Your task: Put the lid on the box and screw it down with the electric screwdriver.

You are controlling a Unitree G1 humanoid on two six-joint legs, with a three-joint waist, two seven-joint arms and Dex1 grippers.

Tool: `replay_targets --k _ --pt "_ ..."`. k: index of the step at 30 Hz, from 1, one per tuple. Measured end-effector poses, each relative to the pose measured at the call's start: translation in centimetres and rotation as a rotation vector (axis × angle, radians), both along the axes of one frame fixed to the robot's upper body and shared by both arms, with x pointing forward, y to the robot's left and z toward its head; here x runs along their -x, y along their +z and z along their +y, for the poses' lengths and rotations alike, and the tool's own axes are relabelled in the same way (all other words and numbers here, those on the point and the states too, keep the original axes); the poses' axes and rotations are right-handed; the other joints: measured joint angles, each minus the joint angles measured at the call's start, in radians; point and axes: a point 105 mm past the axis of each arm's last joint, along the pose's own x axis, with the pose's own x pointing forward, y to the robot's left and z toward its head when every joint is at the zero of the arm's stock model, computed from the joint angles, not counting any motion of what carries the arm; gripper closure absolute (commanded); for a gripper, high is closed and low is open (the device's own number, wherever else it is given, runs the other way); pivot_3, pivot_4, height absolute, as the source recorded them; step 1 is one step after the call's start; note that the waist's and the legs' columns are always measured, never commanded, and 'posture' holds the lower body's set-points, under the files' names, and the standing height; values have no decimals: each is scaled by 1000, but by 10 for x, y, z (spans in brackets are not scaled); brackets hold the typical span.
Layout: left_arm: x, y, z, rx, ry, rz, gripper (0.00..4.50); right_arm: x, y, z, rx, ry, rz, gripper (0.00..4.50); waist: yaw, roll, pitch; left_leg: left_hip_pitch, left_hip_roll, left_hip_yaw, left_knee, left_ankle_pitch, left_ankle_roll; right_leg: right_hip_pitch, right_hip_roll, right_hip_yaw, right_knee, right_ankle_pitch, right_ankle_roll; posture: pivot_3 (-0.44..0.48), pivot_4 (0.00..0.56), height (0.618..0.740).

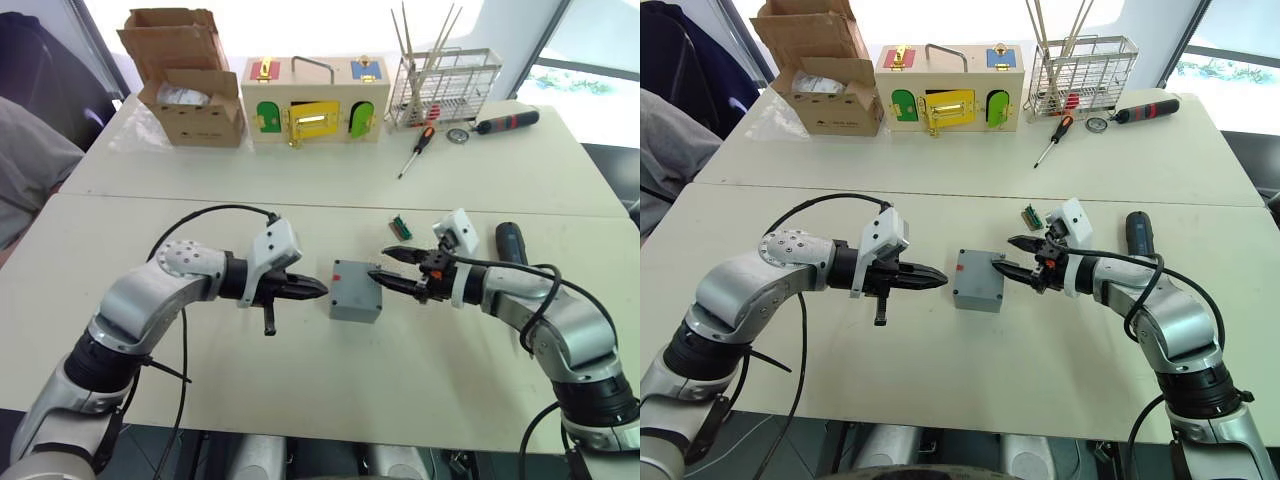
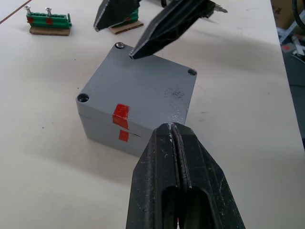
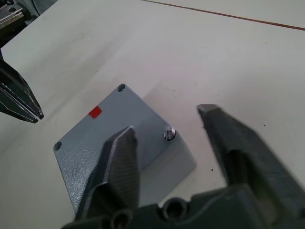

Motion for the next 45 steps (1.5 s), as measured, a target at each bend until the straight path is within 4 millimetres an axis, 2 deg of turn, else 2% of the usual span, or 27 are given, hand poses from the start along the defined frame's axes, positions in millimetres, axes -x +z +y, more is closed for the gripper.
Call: replay_targets --k 1,2,5,9,12,15,17,19,21,23,26,30,35,38,42,45 --pt "0 0 0 2 0 0 4500 0 1 0 -5 0 3 167 0 0 0 0 0 0 0 0 0 0 0 0 0 0 0 0 150 740" --pt "0 1 0 6 -1 0 4500 -1 3 0 -10 -1 3 12 0 0 0 0 0 0 0 0 0 0 0 0 0 0 0 0 150 740" --pt "-1 8 -3 48 -5 0 4500 -5 21 -7 -59 -31 -8 12 2 0 0 0 0 0 0 0 0 0 0 0 0 0 0 0 150 740" --pt "-3 24 -8 106 -23 -12 4500 -15 71 -27 -182 -109 -34 12 0 0 0 0 0 0 0 0 0 0 0 0 0 0 0 0 150 740" --pt "-1 35 -13 133 -60 -26 4500 -21 113 -58 -256 -202 -25 12 2 0 0 0 0 0 0 0 0 0 -1 0 0 0 0 0 150 740" --pt "4 39 -20 131 -116 -44 4500 -27 126 -111 -78 -389 9 12 7 0 0 -1 -1 0 -1 -1 1 0 -1 0 -1 0 0 0 150 740" --pt "10 40 -25 123 -161 -61 4500 -22 117 -141 64 -492 106 12 6 0 0 -1 -2 2 -1 -1 2 0 -2 0 -1 0 0 0 150 740" --pt "13 40 -31 123 -191 -77 4500 -15 97 -157 168 -549 266 12 -2 0 0 0 -2 3 0 -1 2 0 -3 1 -2 0 0 0 150 740" --pt "16 40 -36 126 -213 -87 4500 -6 78 -162 188 -549 419 12 -8 0 0 0 -1 5 0 -1 2 0 -3 2 -2 0 0 0 150 740" --pt "17 40 -40 134 -219 -94 4500 1 67 -161 152 -519 551 12 -9 1 0 0 0 5 0 -2 3 -2 -1 2 -2 0 0 0 150 740" --pt "23 37 -44 134 -234 -99 4500 1 63 -174 170 -589 633 12 -4 1 0 0 1 5 -1 -1 2 -3 -1 2 -2 0 0 0 150 740" --pt "24 30 -46 139 -216 -85 4500 6 35 -192 237 -697 788 12 4 1 0 -1 0 4 0 -1 2 -3 -2 2 -2 0 0 0 150 740" --pt "27 26 -46 130 -197 -98 4500 5 15 -199 285 -746 879 12 1 1 0 -1 -1 5 0 -1 2 -3 -3 2 -2 0 0 0 150 740" --pt "27 27 -50 147 -187 -101 4500 2 11 -196 275 -735 913 12 1 1 0 -1 -1 5 0 -1 1 -3 -3 2 -2 0 0 0 150 740" --pt "25 25 -50 155 -155 -95 4500 -6 -5 -193 303 -737 952 12 1 1 0 -1 -1 5 0 -1 1 -4 -3 2 -2 0 0 0 150 740" --pt "24 22 -49 154 -138 -83 4500 -10 -6 -192 337 -728 945 12 0 1 0 -1 -1 5 0 -1 1 -4 -3 2 -1 0 0 0 150 740"
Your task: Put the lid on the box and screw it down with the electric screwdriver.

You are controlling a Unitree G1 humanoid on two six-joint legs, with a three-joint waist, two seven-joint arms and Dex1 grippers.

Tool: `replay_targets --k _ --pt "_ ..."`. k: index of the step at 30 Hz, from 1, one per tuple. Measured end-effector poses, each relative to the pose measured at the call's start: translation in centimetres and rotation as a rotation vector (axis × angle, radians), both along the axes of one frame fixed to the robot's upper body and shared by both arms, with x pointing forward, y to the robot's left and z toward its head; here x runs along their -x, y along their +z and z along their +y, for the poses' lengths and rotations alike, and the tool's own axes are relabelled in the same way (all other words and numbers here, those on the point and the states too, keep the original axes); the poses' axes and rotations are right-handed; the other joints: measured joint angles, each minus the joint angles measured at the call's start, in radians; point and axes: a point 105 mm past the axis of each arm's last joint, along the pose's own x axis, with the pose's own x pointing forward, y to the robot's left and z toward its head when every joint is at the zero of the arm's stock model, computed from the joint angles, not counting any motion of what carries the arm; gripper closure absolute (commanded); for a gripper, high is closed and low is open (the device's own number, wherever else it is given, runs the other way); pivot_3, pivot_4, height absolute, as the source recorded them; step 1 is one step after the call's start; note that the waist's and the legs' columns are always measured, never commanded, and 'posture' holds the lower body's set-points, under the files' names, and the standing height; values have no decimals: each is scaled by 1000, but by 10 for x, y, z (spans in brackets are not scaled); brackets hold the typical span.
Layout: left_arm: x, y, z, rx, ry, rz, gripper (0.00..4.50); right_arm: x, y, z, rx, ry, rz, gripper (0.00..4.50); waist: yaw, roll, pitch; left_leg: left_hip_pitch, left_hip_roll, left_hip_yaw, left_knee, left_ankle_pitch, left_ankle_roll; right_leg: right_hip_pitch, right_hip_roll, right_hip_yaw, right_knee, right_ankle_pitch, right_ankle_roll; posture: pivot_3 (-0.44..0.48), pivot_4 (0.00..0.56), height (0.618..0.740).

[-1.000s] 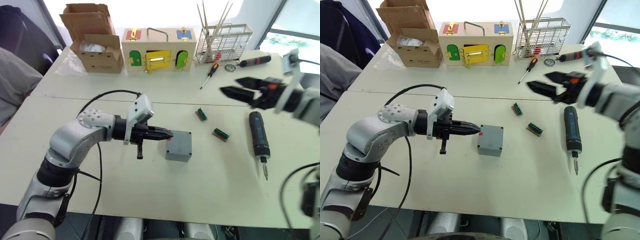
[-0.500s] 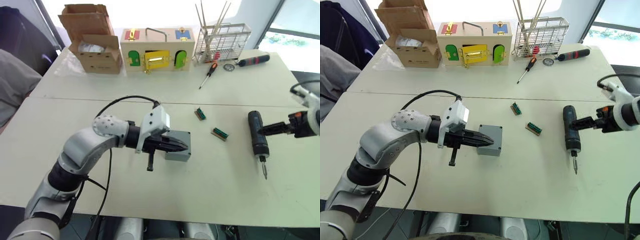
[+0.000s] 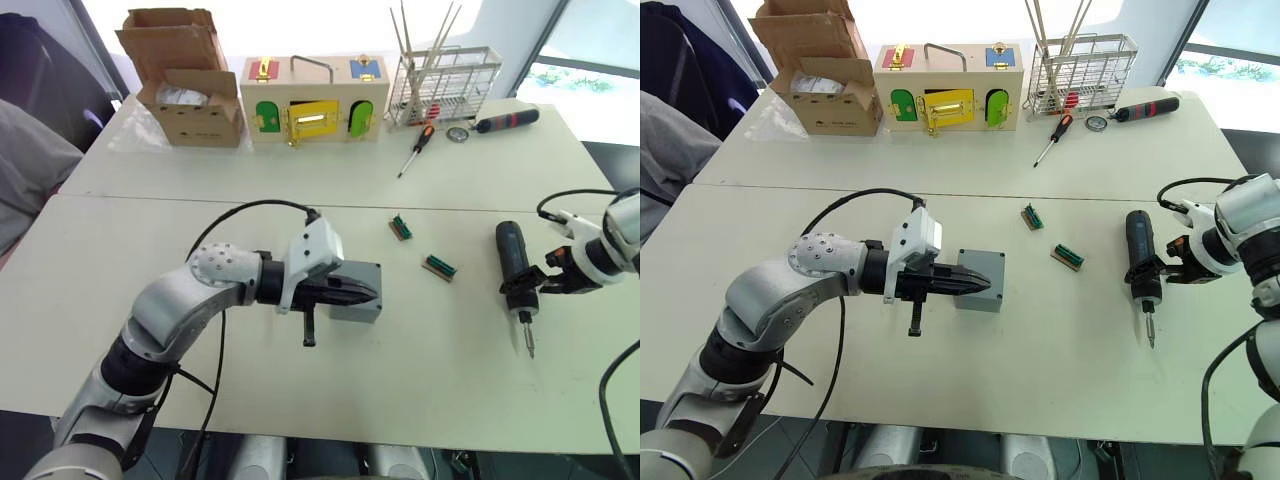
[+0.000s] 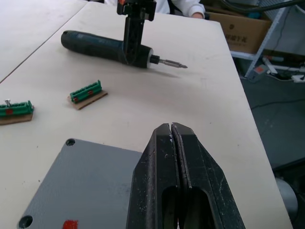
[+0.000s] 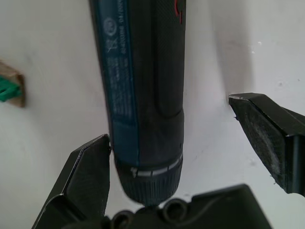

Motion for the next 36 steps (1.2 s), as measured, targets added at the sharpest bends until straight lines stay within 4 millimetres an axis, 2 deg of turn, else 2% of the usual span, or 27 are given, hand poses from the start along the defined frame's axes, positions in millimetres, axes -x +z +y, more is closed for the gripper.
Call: replay_targets --k 3,8,9,17,22,24,26,29,31,34,36 --pt "0 -1 0 0 9 3 4500 -1 -2 0 25 22 15 730 1 0 0 0 0 0 0 0 0 0 0 0 0 0 0 0 150 740" --pt "-1 0 -1 10 16 1 4500 -4 -6 -4 80 39 24 2416 -1 0 0 0 0 -1 0 0 0 0 0 -1 0 0 0 0 150 740" --pt "-1 0 -2 11 17 1 4500 -5 -6 -3 81 47 24 2584 -1 -1 0 0 0 -1 0 0 0 0 0 -1 0 0 0 0 150 740" --pt "-3 -1 1 1 34 -1 4500 -1 -11 -6 99 97 22 2584 3 -8 -5 1 0 -2 0 0 0 2 0 -2 0 0 0 0 150 740" --pt "-9 -1 7 -6 62 3 4500 -5 -6 -5 14 20 -42 2584 -1 -8 -5 0 0 -2 0 0 -1 1 0 -2 -1 0 0 0 150 740" --pt "-14 -2 13 -17 76 12 4500 -9 4 3 -74 -3 -104 2584 -4 -5 -4 0 0 0 -1 0 -1 -1 0 -1 0 0 0 0 150 740" --pt "-20 -2 19 -27 94 17 4500 -18 27 14 -157 -13 -224 2584 -4 0 -3 -1 0 0 -2 0 -1 -3 0 -1 1 0 0 0 150 740" --pt "-28 0 26 -46 99 10 4500 -33 84 34 -254 2 -520 2584 -1 2 -3 -1 1 0 -2 0 -1 -4 1 -1 2 0 0 0 150 740" --pt "-33 -2 30 -66 101 10 4500 -32 116 40 -248 26 -719 2584 5 2 -3 -1 1 -2 -2 0 -1 -2 2 -1 2 0 0 0 150 740" --pt "-41 -6 38 -102 112 10 4500 -31 133 46 -239 28 -962 2584 17 0 -4 -1 0 -1 -1 0 -1 -1 1 -1 2 0 0 0 150 740" --pt "-43 -12 37 -133 93 17 4500 -30 141 63 -307 46 -1180 2584 19 0 -4 -1 0 0 -1 1 -1 -1 1 1 2 0 0 0 150 740"
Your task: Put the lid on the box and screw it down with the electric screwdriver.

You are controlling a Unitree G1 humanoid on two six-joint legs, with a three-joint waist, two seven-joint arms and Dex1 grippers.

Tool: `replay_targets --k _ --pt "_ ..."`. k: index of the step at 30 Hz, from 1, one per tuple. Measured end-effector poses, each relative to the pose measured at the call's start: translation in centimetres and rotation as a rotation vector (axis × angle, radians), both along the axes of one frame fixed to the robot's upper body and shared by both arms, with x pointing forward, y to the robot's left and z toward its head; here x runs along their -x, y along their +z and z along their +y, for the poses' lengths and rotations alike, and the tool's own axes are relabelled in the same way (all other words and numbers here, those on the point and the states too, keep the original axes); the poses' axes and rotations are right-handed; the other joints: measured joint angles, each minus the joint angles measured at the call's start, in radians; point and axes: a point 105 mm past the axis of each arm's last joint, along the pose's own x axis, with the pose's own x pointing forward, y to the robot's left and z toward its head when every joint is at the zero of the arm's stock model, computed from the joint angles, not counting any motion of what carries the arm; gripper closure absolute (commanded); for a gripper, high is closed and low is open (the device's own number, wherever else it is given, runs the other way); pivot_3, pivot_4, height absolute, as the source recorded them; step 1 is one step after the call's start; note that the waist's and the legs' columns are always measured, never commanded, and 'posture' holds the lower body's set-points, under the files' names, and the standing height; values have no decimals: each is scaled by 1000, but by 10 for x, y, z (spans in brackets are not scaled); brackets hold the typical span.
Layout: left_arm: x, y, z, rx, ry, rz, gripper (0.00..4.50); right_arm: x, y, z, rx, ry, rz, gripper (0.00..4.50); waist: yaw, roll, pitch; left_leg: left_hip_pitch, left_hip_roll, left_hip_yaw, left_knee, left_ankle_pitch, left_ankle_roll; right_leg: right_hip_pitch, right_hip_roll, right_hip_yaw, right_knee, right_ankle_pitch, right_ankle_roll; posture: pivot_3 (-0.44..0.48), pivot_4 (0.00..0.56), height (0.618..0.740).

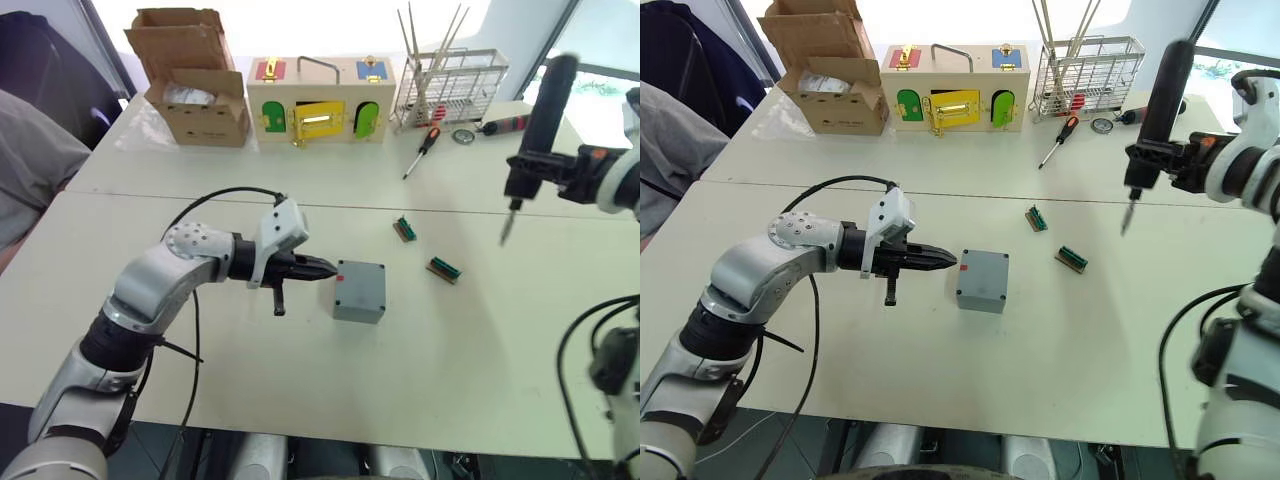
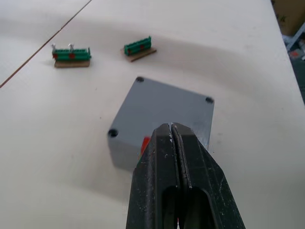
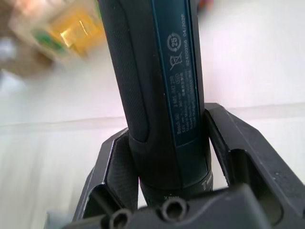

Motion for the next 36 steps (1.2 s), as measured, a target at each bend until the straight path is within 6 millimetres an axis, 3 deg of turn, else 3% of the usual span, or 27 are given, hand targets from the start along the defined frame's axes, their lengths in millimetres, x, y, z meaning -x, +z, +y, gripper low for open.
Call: replay_targets --k 5,8,11,24,28,36 --pt "-1 -3 -11 6 -44 16 4500 25 7 62 -83 210 -241 2584 -1 0 0 0 0 -2 0 0 0 -1 1 0 3 0 0 0 150 740" --pt "-5 -1 -18 3 -54 -1 4500 33 -13 97 -68 289 -265 2584 -2 0 0 0 0 -2 0 0 0 -1 1 0 3 0 0 0 150 740" --pt "-6 -7 -23 -21 -58 -3 4500 35 -35 116 -41 338 -228 2584 -5 0 0 0 -1 -2 0 0 0 -1 1 0 3 0 0 0 150 740" --pt "2 -24 -27 -99 -105 15 4500 39 -50 129 -3 370 -257 2584 -25 0 0 1 0 -3 0 0 0 -1 2 -1 3 0 0 0 150 740" --pt "4 -25 -28 -99 -112 10 4500 40 -60 133 -5 374 -226 2584 -23 0 0 1 0 -3 0 0 0 0 2 -1 3 0 0 0 150 740" --pt "6 -26 -28 -99 -112 7 4500 40 -61 134 10 360 -244 2584 -23 0 0 1 0 -3 0 0 0 0 2 -1 3 0 0 0 150 740"
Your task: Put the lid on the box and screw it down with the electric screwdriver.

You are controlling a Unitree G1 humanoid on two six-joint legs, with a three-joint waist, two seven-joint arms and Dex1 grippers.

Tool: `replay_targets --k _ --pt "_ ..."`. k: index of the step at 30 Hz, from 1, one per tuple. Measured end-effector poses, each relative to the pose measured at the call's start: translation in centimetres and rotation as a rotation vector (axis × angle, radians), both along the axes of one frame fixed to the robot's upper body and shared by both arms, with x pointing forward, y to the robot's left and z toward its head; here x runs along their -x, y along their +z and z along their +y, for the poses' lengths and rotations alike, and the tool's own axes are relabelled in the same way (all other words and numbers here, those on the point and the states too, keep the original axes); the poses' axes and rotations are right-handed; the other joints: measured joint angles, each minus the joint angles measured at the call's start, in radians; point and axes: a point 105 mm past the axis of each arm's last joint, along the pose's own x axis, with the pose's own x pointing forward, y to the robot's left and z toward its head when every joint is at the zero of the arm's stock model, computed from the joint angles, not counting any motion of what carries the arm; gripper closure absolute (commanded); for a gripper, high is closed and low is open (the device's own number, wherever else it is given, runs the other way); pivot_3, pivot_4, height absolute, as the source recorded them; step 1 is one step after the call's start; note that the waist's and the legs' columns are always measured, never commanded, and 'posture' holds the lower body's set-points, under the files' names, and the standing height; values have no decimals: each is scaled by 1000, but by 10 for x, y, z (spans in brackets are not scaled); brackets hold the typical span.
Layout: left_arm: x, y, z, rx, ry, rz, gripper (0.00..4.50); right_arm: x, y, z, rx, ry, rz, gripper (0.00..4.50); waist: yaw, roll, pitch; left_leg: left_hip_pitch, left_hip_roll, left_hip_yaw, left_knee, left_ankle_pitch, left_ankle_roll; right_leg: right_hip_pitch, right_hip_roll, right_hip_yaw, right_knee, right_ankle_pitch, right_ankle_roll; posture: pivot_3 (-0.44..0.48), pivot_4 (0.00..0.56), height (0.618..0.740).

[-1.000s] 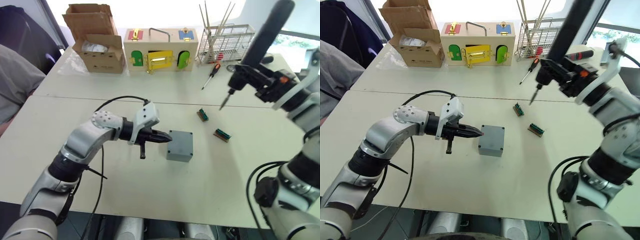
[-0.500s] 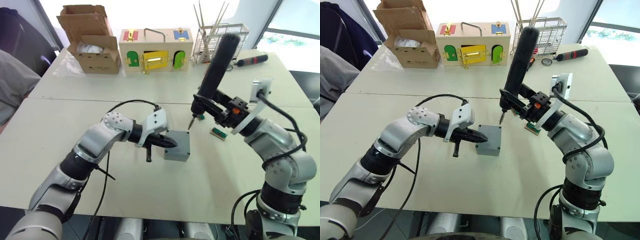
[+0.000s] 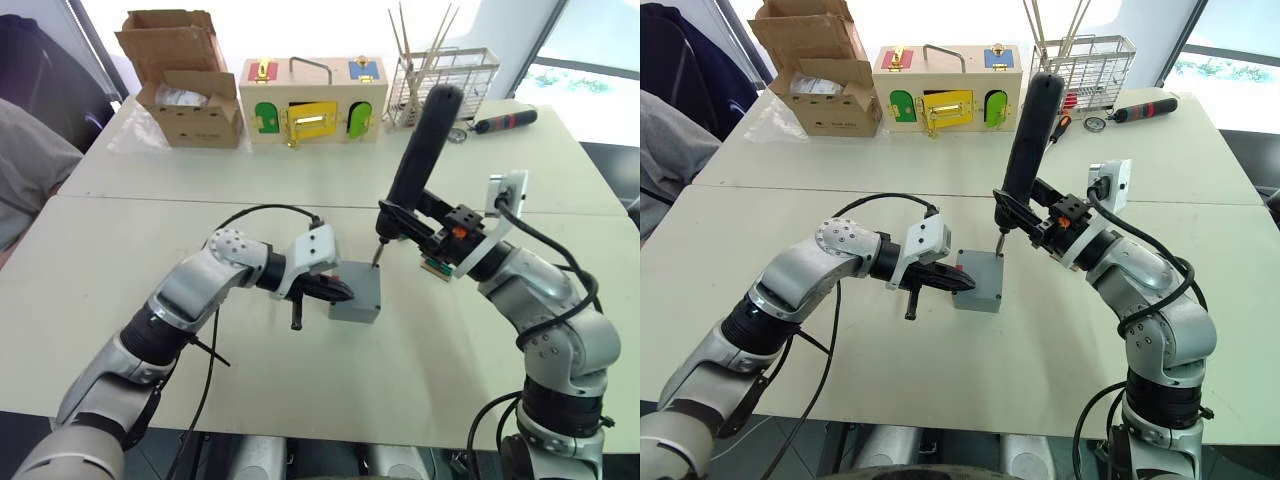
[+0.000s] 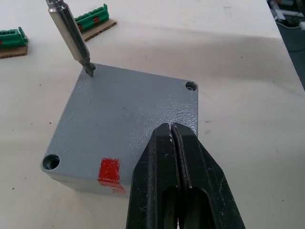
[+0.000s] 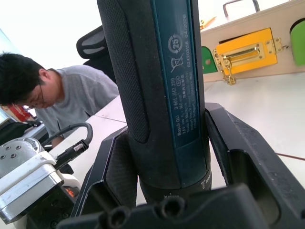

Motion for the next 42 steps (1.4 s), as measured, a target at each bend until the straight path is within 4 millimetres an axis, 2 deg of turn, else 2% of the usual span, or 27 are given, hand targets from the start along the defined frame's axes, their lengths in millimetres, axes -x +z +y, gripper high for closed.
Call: replay_targets --k 14,26,32,35,42 --pt "0 0 0 1 6 0 4500 -4 -4 -7 9 -23 4 2584 1 0 0 0 0 0 0 0 0 0 0 0 0 0 0 0 150 740" --pt "-2 -1 1 -1 24 -5 4500 5 -12 8 50 4 -62 2584 -1 -1 -1 2 0 0 0 0 0 2 0 0 0 0 0 0 150 740" --pt "-3 -8 1 6 33 21 4500 8 -18 13 75 -2 -72 2584 0 -4 -10 9 1 0 -2 -1 1 9 1 0 -3 0 0 0 150 740" --pt "-3 -11 1 9 34 29 4500 9 -22 14 87 -4 -69 2584 0 -5 -11 19 1 -1 -4 -3 4 18 1 0 -5 0 0 0 150 740" --pt "-4 -17 2 20 39 50 4500 10 -26 15 105 0 -64 2584 1 -8 -24 20 1 -1 -4 -4 6 19 1 0 -5 0 0 0 150 740"
